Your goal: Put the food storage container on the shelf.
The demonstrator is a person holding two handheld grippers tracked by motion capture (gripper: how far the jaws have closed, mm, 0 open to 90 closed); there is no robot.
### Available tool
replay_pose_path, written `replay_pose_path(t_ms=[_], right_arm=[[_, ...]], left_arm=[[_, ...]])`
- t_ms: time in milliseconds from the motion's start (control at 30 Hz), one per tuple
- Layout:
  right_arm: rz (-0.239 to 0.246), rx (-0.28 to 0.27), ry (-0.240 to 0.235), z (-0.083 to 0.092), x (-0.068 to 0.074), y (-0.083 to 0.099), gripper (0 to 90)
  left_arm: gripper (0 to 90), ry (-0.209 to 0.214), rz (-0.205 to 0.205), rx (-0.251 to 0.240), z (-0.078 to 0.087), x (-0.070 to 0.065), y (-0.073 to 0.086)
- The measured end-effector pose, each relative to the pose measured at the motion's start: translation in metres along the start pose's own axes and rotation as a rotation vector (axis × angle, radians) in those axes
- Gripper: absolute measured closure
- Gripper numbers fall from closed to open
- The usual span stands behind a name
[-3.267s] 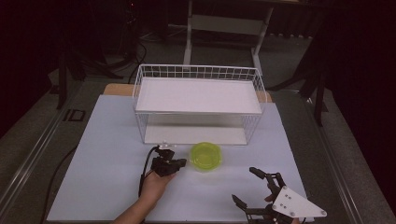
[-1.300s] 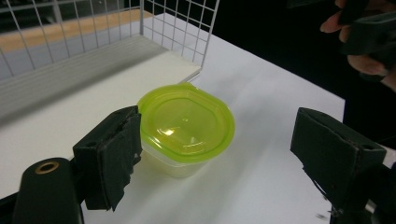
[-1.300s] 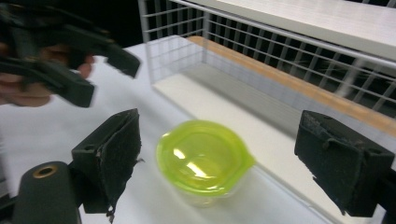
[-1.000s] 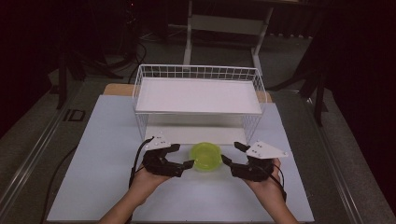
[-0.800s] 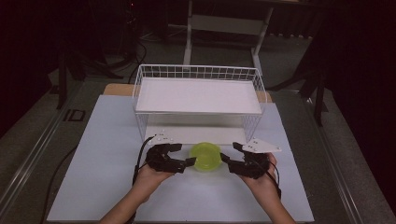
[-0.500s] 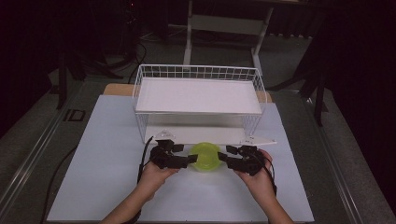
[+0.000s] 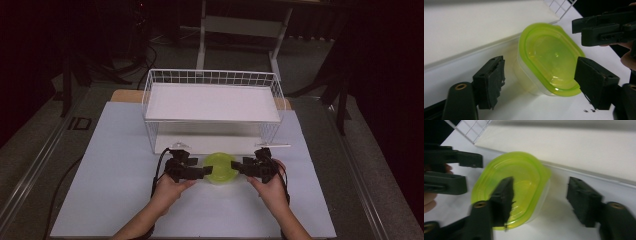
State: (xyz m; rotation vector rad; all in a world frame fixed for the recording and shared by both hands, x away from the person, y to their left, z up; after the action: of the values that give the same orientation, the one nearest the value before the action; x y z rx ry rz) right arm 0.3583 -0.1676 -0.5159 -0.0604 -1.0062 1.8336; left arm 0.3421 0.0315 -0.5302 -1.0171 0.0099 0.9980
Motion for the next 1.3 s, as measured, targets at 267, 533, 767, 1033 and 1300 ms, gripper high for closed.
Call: replay_pose_path(t_ms=[267,533,767,1033,1300], right_arm=[[-0.102,0.075,-0.085,-0.011,-0.002,0.007,60.3],[-0.067,0.011,-0.047,0.001,0.007,0.010,79.8],[0.023,-0.045,-0.016,0.013,0.022,0.010,80.2],[0.082,-0.111,-0.026,0.038,0.045,-0.008,80.3],[0.112,-0.165,-0.048,0.064,0.066,-0.032,80.4]], left_arm=[[59.1,0.027,0.060,0.024,-0.007,-0.001,0.009],[78.4,-0.001,0.075,0.018,0.000,-0.009,0.015],[81.2,-0.025,0.056,-0.042,0.017,-0.021,0.008],[81.5,-0.034,0.022,-0.069,0.046,-0.038,-0.012],[81.6,-0.030,-0.002,-0.119,0.076,-0.055,-0.037]])
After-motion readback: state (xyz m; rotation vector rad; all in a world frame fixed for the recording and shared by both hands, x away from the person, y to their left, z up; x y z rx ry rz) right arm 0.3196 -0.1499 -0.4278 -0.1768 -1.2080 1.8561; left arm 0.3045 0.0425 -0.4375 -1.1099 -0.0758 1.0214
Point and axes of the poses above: each handheld gripper's, and its own axes: z roughly backward along the jaws, y roughly out of its underside, x roughly to its left, the point moved 6 cm from there along -z, roughly forward along the jaws, and after that the axes turned 1 degree about -z, right-handed, at the moved point
